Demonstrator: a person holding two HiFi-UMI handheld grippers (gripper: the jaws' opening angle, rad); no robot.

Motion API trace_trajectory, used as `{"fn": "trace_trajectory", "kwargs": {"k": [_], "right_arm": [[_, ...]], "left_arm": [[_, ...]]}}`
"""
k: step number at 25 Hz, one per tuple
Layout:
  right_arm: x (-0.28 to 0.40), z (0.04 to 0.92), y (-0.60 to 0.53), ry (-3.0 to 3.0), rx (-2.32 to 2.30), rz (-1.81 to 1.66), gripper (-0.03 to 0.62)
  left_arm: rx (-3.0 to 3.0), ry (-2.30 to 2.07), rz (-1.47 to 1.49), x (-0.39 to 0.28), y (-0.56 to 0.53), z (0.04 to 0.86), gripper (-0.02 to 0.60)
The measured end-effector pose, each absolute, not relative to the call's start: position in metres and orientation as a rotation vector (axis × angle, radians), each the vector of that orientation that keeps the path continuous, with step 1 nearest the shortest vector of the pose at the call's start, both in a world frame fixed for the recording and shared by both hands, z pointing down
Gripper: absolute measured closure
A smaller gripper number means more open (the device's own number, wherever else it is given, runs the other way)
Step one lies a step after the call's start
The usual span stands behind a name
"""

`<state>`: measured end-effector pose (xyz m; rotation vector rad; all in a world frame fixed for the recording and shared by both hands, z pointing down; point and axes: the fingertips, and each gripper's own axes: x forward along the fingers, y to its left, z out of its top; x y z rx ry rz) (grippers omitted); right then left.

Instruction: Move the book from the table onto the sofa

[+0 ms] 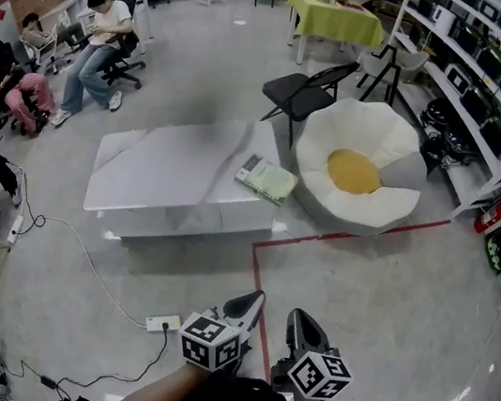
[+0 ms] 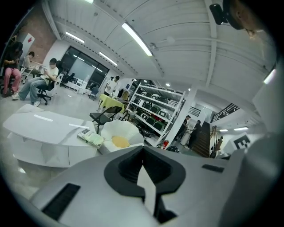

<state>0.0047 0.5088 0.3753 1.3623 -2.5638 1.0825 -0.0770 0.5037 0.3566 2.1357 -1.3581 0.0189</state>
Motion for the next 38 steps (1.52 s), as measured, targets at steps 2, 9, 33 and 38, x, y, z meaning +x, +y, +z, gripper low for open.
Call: {"fn": "trace_trajectory", "kwargs": {"k": [2, 9, 33, 38], "right_arm": [[-0.002, 0.377, 0.495, -2.559, 1.374, 1.076, 0.582], [-0.024, 0.378, 0.45, -2.547, 1.418, 1.089, 0.582], [-0.033, 0.404, 0.363, -2.529, 1.406, 1.162, 0.582], [-0.02, 0.411, 0.314, -2.518, 1.371, 1.204, 0.582]], "left_arm": [[2.142, -1.349, 0.021, -0.084, 0.489, 0.359, 0.572], [2.153, -1.317, -0.003, -0.108, 0.443, 0.359, 0.572], [2.123, -1.315, 0.035, -0.117, 0.355, 0.386, 0.572], [2.098, -1.339, 0.045, -0.105, 0.306, 0.392, 0.572]]}}
